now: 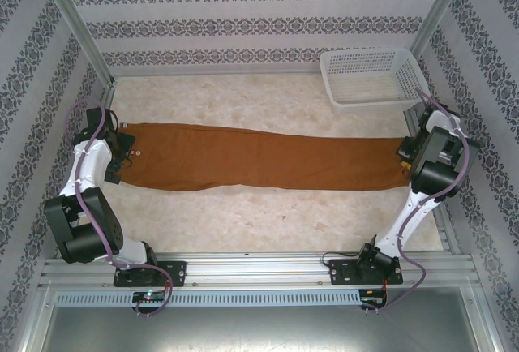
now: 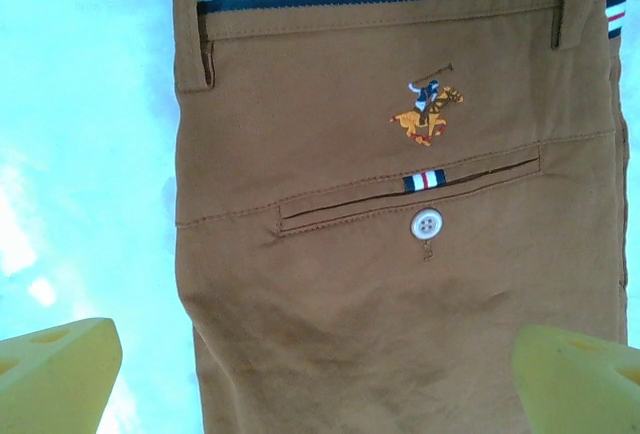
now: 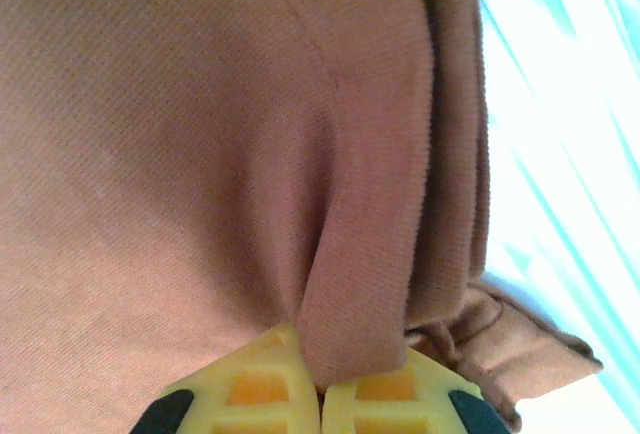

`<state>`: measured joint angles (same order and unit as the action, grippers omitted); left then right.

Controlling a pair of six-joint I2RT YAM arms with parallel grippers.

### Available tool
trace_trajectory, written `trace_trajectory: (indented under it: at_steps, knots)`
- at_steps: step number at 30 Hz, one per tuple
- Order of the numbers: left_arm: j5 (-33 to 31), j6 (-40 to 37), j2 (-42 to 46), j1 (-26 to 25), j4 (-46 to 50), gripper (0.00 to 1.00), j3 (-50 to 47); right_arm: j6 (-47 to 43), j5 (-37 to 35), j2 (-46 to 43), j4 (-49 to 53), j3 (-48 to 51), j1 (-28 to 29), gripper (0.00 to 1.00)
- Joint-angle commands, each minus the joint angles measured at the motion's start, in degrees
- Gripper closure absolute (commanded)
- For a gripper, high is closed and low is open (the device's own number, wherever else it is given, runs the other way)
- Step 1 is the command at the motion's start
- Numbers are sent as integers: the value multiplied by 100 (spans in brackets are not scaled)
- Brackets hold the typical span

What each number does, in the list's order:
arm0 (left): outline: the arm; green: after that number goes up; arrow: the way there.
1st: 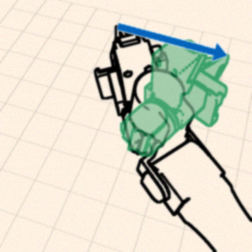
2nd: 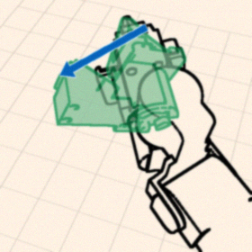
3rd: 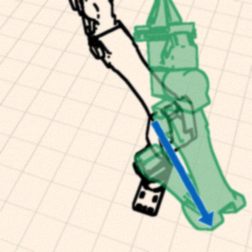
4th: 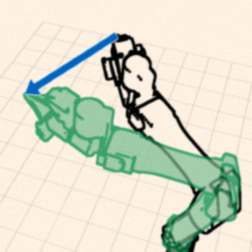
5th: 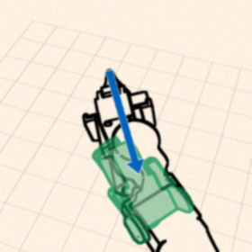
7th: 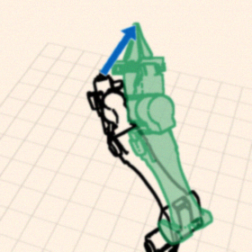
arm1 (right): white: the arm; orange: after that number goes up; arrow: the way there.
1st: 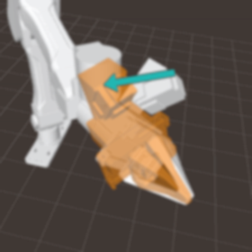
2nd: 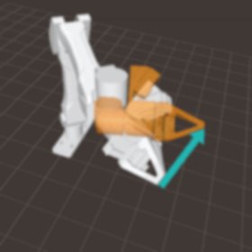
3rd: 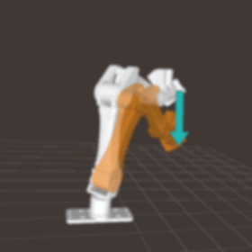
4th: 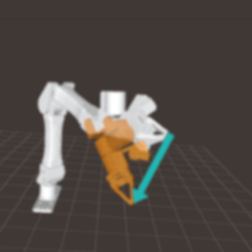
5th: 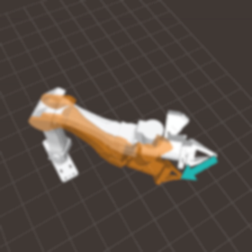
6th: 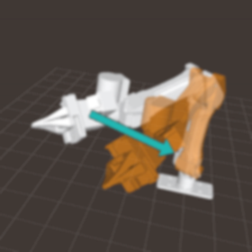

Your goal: Roll up the long pants

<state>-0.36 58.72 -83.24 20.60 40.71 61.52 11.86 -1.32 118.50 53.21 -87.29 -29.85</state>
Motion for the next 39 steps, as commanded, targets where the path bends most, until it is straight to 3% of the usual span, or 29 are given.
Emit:
trace_trajectory:
  at_steps: [1, 10, 16, 21, 27, 32, 39]
  knots:
    - [44, 61, -55, 41, 49, 0, 183, 496, 769, -675, 271, -73, 229, 100]
    - [120, 70, 248, 41, 191, 0, 267, 867, 1329, -2668, 919, -539, 1654, 100]
    - [113, 129, 498, 41, 348, 0, 339, 2026, 2709, -3522, 95, -368, 2898, 100]
    - [76, 166, 715, 31, 473, 0, 308, 2918, 2850, -3485, -883, -499, 4311, 100]
    - [62, 193, 966, 40, 536, 0, 392, 3879, 2836, -2516, -2262, -1317, 5720, 100]
    - [-3, 96, 1056, 36, 723, 0, 816, 4186, 2909, -863, -2150, -3469, 6487, 100]
    - [-316, 207, 1312, 67, 885, 0, 1450, 5090, 3154, 1303, -2036, -6606, 7094, 100]
